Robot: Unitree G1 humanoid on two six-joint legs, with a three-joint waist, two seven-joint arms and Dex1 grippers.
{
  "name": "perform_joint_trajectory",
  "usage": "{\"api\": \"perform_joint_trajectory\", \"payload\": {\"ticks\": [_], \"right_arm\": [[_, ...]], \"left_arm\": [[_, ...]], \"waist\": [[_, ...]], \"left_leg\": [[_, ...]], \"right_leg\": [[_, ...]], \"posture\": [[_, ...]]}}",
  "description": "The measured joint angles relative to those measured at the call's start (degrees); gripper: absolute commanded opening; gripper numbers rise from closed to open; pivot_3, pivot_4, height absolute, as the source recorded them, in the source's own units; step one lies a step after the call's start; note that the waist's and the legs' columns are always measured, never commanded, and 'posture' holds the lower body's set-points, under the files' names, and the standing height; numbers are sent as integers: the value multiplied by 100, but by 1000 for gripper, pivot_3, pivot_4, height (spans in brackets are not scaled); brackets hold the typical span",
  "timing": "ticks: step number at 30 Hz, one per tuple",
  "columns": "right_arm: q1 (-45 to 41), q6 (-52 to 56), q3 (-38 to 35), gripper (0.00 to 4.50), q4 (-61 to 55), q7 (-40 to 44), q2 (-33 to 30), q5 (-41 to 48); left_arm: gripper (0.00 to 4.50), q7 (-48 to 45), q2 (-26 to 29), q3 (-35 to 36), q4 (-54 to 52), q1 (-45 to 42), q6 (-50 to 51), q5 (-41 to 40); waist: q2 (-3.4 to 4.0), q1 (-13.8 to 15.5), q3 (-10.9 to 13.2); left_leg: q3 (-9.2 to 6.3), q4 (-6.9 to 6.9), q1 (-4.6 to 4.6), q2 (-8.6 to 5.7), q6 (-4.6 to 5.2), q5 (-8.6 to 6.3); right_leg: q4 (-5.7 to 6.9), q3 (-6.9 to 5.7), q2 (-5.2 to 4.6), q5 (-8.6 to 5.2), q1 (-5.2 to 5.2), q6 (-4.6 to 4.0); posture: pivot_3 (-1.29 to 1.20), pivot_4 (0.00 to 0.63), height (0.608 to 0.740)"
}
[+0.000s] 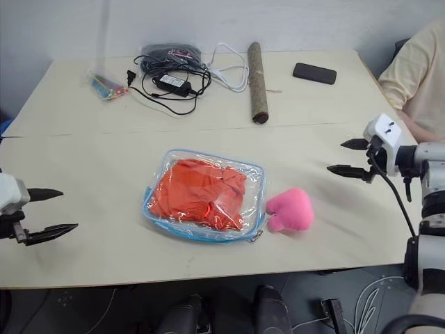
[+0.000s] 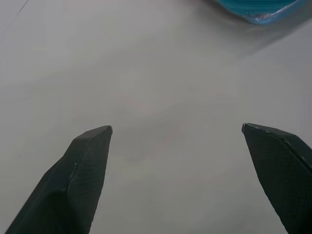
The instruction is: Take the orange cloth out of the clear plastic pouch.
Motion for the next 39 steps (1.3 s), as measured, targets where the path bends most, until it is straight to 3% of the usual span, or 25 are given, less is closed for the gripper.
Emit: {"api": "perform_joint_trajectory", "payload": {"ticks": [12,19,22,24,27,31,39], "right_arm": [[-247,887,-246,4487,-477,485,134,469],[805,1780,-327,4487,-2970,557,246,1102],[1493,1925,-353,4487,-4018,237,445,1256],[1774,2221,-390,4487,-4543,66,431,1358],[2091,2720,-422,4487,-5363,-16,398,1676],[2624,3303,-526,4487,-6238,198,131,2308],[3020,3690,-856,4487,-7275,168,-108,2994]], "left_arm": [[4500,-233,40,-111,-313,-662,515,-730],[4500,-539,599,-975,-1332,-1310,576,-895],[4500,-587,596,-1823,-1558,-1827,232,-703],[4500,-542,454,-2359,-1563,-2401,127,-548],[4500,-447,39,-3180,-1480,-3102,-69,-166],[4500,-448,-368,-3985,-1080,-3408,-455,433],[4500,-367,-1303,-4822,-47,-4240,-1220,1281]], "waist": [[0,11,0],[-9,64,-5],[-2,6,-2],[16,-2,1],[13,195,0],[12,326,0],[1,360,1]], "left_leg": [[-8,7,0,2,0,0],[-5,10,1,-2,0,0],[-176,-14,-26,-77,13,37],[-278,4,-63,-108,21,79],[-261,27,-73,-110,23,80],[-224,44,-76,-112,26,78],[-227,53,-74,-132,26,78]], "right_leg": [[10,6,2,0,-3,0],[11,7,2,0,-1,0],[-6,-129,-68,-1,74,5],[26,-238,-113,3,79,11],[6,-238,-111,3,89,12],[2,-244,-108,5,97,15],[2,-248,-103,5,105,16]], "posture": [[0,150,740],[0,150,740],[0,150,740],[0,150,740],[0,150,740],[0,150,740],[0,150,740]]}}
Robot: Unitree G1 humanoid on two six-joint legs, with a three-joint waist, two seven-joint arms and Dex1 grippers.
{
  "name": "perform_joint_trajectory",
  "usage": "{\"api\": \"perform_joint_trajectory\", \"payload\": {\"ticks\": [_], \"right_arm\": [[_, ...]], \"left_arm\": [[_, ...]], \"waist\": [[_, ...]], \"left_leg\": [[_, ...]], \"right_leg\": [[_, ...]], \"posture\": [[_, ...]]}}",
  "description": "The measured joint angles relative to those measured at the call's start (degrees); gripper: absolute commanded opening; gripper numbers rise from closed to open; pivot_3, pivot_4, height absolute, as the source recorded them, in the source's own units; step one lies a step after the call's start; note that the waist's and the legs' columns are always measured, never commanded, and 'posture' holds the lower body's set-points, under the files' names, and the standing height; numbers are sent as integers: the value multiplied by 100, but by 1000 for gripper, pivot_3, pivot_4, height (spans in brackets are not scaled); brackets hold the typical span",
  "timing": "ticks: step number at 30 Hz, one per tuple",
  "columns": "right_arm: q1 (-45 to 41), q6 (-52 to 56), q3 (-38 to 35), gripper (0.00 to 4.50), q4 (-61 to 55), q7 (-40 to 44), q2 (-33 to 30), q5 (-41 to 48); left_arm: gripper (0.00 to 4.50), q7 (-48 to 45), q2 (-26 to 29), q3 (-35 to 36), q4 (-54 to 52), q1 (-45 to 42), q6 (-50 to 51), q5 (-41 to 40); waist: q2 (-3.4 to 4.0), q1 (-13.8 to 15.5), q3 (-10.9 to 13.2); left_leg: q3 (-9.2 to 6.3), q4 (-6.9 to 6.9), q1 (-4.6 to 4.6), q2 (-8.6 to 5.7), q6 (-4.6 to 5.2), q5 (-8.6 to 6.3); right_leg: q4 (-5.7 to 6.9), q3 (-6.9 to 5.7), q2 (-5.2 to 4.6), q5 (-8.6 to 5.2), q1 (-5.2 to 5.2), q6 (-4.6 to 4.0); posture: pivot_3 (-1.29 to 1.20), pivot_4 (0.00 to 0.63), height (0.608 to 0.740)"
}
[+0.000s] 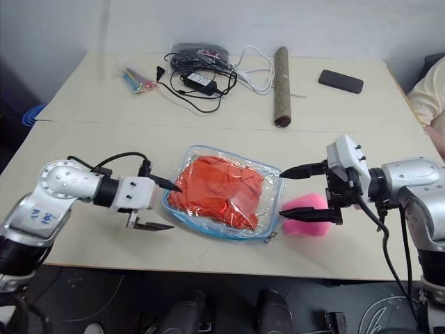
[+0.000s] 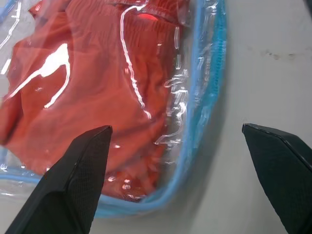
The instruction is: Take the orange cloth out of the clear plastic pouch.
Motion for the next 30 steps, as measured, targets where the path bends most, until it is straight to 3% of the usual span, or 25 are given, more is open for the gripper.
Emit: {"api": "perform_joint_trajectory", "payload": {"ticks": [4,8,20,24,30], "right_arm": [[93,-4,-39,4500,-82,-79,-17,9],[122,-12,-44,4500,-82,-120,-30,16],[102,-122,-44,4500,-64,-292,-30,-4],[44,-121,-38,4500,-64,-333,-29,-3],[34,-120,-32,4500,-71,-340,-30,-2]], "left_arm": [[3680,-29,-184,-203,521,-220,-581,358],[2575,-212,-242,-245,646,-250,-736,383],[2575,-656,-322,-338,276,-243,-421,252],[2575,-695,-279,-432,397,-247,-723,452],[828,-419,-598,-497,843,-303,-1043,713]], "waist": [[-2,-4,-1],[-2,-11,-1],[-4,-8,-1],[-4,-7,-1],[-6,-1,-1]], "left_leg": [[0,0,0,-2,0,0],[-2,1,-1,0,0,0],[-15,11,-3,-1,1,0],[-16,11,-2,-1,1,0],[-19,21,-8,-2,4,-2]], "right_leg": [[-1,-1,-1,1,1,1],[-1,-3,-1,1,1,1],[0,-10,-3,1,9,2],[0,-10,-3,1,9,2],[1,-14,-4,1,11,2]], "posture": [[0,150,740],[0,150,740],[0,150,740],[0,150,740],[0,150,740]]}}
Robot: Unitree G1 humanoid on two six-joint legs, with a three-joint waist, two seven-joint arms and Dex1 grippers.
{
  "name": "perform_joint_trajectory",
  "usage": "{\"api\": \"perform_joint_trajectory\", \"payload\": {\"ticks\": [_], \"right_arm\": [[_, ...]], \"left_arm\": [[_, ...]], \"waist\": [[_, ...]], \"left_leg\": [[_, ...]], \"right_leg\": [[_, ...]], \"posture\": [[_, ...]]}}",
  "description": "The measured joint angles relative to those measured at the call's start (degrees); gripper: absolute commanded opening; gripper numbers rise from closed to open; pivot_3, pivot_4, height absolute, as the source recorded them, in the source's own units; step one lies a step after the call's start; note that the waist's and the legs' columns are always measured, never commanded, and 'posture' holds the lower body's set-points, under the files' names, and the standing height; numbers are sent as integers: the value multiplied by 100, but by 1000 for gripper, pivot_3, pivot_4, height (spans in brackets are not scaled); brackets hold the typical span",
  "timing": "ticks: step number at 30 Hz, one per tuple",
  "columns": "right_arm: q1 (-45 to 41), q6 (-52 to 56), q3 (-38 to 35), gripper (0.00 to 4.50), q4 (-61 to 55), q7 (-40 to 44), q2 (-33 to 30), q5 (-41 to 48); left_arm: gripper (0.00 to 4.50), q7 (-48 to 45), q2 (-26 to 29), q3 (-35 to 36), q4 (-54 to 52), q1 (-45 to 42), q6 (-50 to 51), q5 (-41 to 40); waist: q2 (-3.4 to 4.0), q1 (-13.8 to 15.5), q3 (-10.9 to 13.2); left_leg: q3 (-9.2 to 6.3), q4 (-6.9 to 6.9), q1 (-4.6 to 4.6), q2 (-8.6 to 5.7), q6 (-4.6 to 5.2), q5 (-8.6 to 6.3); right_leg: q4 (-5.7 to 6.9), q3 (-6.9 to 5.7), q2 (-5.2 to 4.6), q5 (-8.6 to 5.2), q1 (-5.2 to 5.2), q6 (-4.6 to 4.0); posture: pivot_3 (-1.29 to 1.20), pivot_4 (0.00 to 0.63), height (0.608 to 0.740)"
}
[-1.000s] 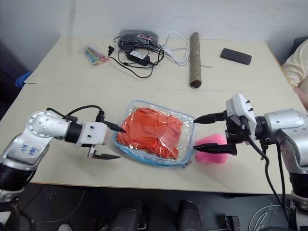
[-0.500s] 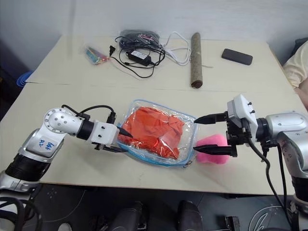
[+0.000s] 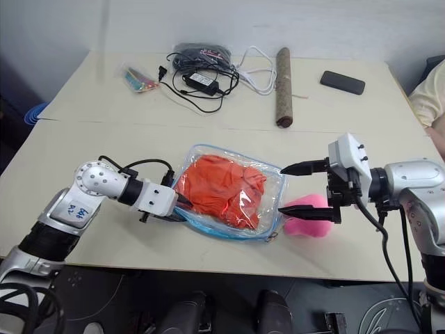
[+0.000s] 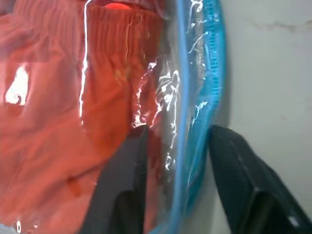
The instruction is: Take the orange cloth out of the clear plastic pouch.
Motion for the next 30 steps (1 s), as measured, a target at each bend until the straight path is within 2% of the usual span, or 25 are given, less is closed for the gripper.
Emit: {"api": "perform_joint_trajectory", "payload": {"ticks": [1,3,5,10,17,24,30], "right_arm": [[5,0,0,4500,-5,3,0,2],[8,1,0,4500,-11,2,0,2],[5,1,0,4500,-23,-25,0,4],[68,0,-4,4500,-39,-135,0,4],[129,-88,12,4500,-44,-268,35,2],[82,-100,98,4500,-2,-258,34,-27],[66,-99,174,4500,8,-341,35,-33]], "left_arm": [[407,0,-2,9,-17,9,36,-21],[17,7,1,62,-104,53,140,-67],[17,82,56,198,-456,306,452,-150],[17,761,23,354,-1732,1015,2026,-56],[17,1906,-652,7,-2590,1037,3770,690],[17,2080,-587,-155,-2673,1011,3666,789],[17,2070,-271,-59,-2254,1077,2630,715]], "waist": [[0,-3,0],[0,-6,0],[0,-10,0],[0,-8,0],[-4,38,-2],[-4,4,-2],[-4,2,-2]], "left_leg": [[-1,0,0,1,0,0],[-9,0,0,2,0,0],[-33,-1,1,4,0,0],[-49,-1,3,4,0,0],[-54,16,1,26,5,-2],[-53,14,2,30,5,-2],[-53,14,2,32,5,-3]], "right_leg": [[0,0,0,0,0,0],[1,0,0,0,0,0],[0,2,0,0,0,0],[1,2,0,0,3,0],[2,1,-3,5,12,9],[1,0,-2,5,11,8],[0,0,-2,6,10,8]], "posture": [[0,150,740],[0,150,740],[0,150,740],[0,150,740],[0,150,740],[0,150,740],[0,150,740]]}}
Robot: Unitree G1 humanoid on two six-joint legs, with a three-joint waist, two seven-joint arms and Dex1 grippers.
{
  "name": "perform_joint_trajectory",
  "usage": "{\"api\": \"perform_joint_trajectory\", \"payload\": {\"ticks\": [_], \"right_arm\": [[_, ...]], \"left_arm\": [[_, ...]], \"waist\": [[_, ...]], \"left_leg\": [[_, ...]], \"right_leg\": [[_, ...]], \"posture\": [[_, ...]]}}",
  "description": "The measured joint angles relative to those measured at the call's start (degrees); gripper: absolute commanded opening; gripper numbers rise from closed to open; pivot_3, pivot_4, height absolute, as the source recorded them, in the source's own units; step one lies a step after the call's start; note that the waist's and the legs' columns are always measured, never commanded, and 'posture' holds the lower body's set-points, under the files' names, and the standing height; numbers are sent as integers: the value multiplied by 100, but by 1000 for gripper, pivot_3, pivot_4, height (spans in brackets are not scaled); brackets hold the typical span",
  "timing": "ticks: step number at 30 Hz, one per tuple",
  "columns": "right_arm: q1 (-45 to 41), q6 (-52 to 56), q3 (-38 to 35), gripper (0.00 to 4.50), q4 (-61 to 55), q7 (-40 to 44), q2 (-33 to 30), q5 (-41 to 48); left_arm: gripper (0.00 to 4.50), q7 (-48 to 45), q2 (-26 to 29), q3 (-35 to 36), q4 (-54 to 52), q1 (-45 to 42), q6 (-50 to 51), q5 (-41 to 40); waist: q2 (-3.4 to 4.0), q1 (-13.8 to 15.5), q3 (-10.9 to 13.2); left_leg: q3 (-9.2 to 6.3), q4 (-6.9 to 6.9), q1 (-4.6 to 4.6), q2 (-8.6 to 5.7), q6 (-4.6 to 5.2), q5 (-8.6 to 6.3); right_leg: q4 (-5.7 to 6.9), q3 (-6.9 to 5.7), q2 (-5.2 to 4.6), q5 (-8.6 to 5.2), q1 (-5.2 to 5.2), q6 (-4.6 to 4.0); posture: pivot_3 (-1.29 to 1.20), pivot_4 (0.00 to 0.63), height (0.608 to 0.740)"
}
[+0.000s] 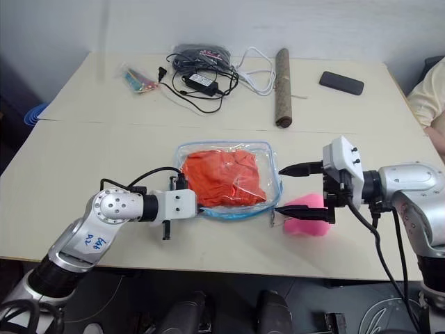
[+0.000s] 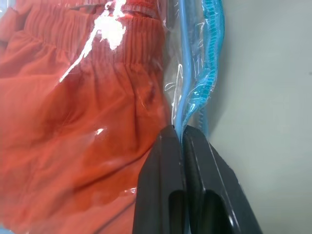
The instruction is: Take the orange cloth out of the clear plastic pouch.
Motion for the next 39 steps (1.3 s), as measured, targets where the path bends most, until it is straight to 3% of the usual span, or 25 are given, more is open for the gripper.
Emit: {"api": "perform_joint_trajectory", "payload": {"ticks": [7,11,12,17,21,23,25,27,30,35,39], "right_arm": [[-3,-1,10,4500,23,-14,0,0],[-27,-2,34,4500,100,14,0,-3],[-27,-2,34,4500,104,20,-1,-3],[121,7,24,4500,96,23,-44,-2],[425,-7,-87,4500,148,8,-204,-41],[558,-51,-220,4500,275,-11,-236,-137],[645,-173,-256,4500,477,-42,-243,-230],[796,-312,-342,4500,850,-48,-268,-374],[908,-507,-410,4500,1475,-34,-325,-599],[1068,-941,-337,4500,2205,88,-306,-950],[1177,-1124,-114,3537,2347,209,-114,-1055]], "left_arm": [[17,-212,411,216,1327,-160,-2242,-151],[17,-301,398,214,1729,-274,-2673,-156],[233,-330,352,214,1733,-305,-2637,-161],[1627,-616,299,347,1357,-107,-2143,-539],[2898,-811,634,916,496,411,-1421,-1201],[3486,-808,705,1380,55,577,-809,-1696],[4078,-851,837,2000,-483,732,331,-2800],[4078,-992,1177,2721,-842,774,1471,-4061],[4078,-1218,1691,3422,-1064,670,2202,-5108],[4078,-1226,1910,3365,-1200,478,2368,-5435],[4108,-1097,1868,3054,-1240,263,2245,-5379]], "waist": [[0,-6,0],[0,-4,0],[0,1,0],[0,-7,0],[0,-10,0],[0,-11,0],[0,-12,0],[-1,-3,1],[0,-3,0],[0,-13,0],[0,-14,0]], "left_leg": [[2,-1,0,-1,0,0],[3,-1,0,-3,0,0],[4,-1,0,-4,0,0],[4,-1,-1,-2,1,-1],[3,-3,-3,1,1,-1],[4,-2,0,1,1,-1],[1,0,1,3,1,-1],[-2,0,0,3,1,-1],[1,-1,8,-1,1,-1],[8,-3,9,-1,0,-1],[8,-3,9,3,-3,0]], "right_leg": [[0,0,0,0,-1,0],[0,-1,0,0,-1,0],[0,-1,0,0,-1,0],[0,1,0,0,-3,0],[-2,0,0,0,-5,0],[0,2,0,0,-1,0],[1,3,0,0,0,0],[0,2,-1,0,0,0],[-2,3,-2,0,6,0],[-1,6,1,0,5,0],[-1,6,7,0,4,0]], "posture": [[0,150,740],[0,150,740],[0,150,740],[0,150,740],[0,150,740],[0,150,740],[0,150,740],[0,150,740],[0,150,740],[0,150,740],[0,150,740]]}}
